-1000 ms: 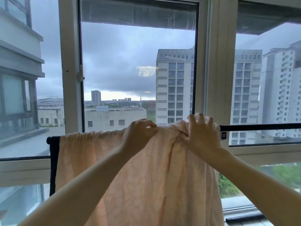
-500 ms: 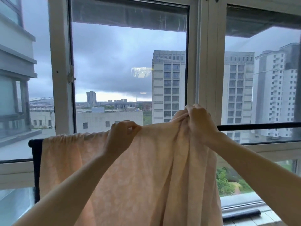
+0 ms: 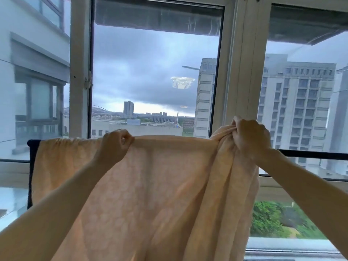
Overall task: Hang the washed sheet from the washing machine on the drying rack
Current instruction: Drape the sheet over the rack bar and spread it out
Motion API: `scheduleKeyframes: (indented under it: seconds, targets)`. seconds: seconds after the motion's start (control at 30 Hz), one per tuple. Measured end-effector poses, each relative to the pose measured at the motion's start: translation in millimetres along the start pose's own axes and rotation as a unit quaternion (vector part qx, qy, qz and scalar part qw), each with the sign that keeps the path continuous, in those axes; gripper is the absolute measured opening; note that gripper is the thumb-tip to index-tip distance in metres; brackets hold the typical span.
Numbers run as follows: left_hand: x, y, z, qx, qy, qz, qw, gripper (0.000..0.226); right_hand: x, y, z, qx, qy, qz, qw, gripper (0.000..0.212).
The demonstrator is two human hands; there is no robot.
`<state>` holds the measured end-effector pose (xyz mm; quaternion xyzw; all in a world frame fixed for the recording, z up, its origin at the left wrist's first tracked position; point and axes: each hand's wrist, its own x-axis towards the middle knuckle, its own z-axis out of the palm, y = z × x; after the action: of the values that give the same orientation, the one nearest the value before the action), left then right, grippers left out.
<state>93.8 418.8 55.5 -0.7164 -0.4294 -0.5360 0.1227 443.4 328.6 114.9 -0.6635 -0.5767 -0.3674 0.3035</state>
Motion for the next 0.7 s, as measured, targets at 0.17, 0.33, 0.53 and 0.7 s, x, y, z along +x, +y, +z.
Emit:
scheduleKeyframes:
  seconds: [0.17, 0.33, 0.53, 0.7]
  targets:
    - [0.2, 13.8, 4.1, 0.041, -0.015, -0.035, 0.998, 0.010, -15.0, 17.9, 2.8, 0.002, -0.043, -0.042, 0.998, 0.014]
    - [-4.5, 40.5, 11.7, 0.076, -0.019, -0.060, 0.995, 0.014, -18.7, 12.4, 2.6, 0.077, -0.132, -0.058, 0.987, 0.033]
    - [-4.7, 82.7, 37.5, 0.043, -0.065, 0.086, 0.993, 0.021, -13.8, -7.4, 17.4, 0.077, -0.147, -0.098, 0.981, 0.044]
    - [1.6, 93.5, 54.1, 0.051, -0.057, 0.126, 0.989, 0.017, -5.8, -10.9, 34.5, 0.122, -0.108, -0.151, 0.975, 0.006]
